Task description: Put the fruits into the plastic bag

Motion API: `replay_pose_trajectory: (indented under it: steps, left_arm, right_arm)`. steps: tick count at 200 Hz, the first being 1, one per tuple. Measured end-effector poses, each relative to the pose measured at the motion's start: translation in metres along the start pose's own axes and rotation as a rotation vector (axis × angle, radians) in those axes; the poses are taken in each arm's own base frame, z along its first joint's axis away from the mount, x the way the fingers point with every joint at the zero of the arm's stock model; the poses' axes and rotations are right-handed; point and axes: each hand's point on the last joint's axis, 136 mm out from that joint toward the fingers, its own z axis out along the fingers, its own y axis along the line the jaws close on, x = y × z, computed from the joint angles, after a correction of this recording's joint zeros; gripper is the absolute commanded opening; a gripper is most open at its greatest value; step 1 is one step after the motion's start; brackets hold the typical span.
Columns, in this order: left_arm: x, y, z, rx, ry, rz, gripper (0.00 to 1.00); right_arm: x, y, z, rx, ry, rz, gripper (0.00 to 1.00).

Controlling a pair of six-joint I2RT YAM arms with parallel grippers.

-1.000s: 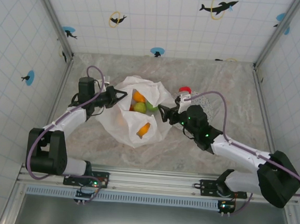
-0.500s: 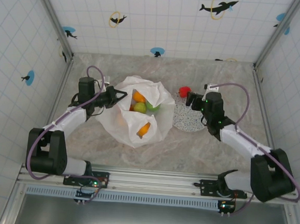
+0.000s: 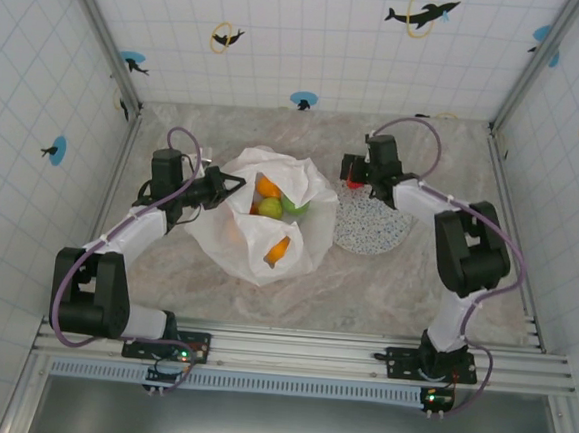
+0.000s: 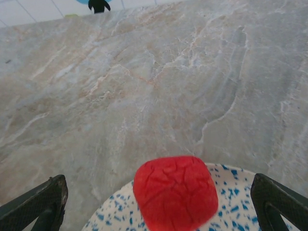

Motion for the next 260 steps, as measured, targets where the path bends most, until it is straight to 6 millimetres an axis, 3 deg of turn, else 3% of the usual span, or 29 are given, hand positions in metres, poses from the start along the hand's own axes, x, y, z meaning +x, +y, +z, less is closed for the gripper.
replay_pose_trajectory:
  steps: [39, 73, 121, 181, 218, 260]
  left_arm:
    - [0.000, 0.000, 0.000, 0.000, 0.000, 0.000, 0.00]
    - [0.000, 0.000, 0.000, 0.000, 0.000, -0.001, 0.00]
    - [0.000, 0.000, 0.000, -0.001, 0.001, -0.002, 0.00]
    - [0.000, 0.000, 0.000, -0.001, 0.001, -0.003, 0.00]
    - [0.000, 0.000, 0.000, -0.001, 0.001, -0.003, 0.00]
    - [0.000, 0.000, 0.000, -0.001, 0.001, -0.003, 0.00]
  right_arm:
    - [0.007, -0.001, 0.032, 0.030, 0.079, -0.045, 0.98]
    - [0.020, -0.004, 0.048, 0.051, 0.149, -0.079, 0.89]
    - [0.035, -0.010, 0.051, 0.069, 0.202, -0.108, 0.70]
    - [0.037, -0.011, 0.050, 0.073, 0.211, -0.123, 0.60]
    - [0.036, -0.012, 0.031, 0.070, 0.202, -0.125, 0.59]
    - [0.026, -0.008, -0.031, 0.023, 0.112, -0.106, 0.59]
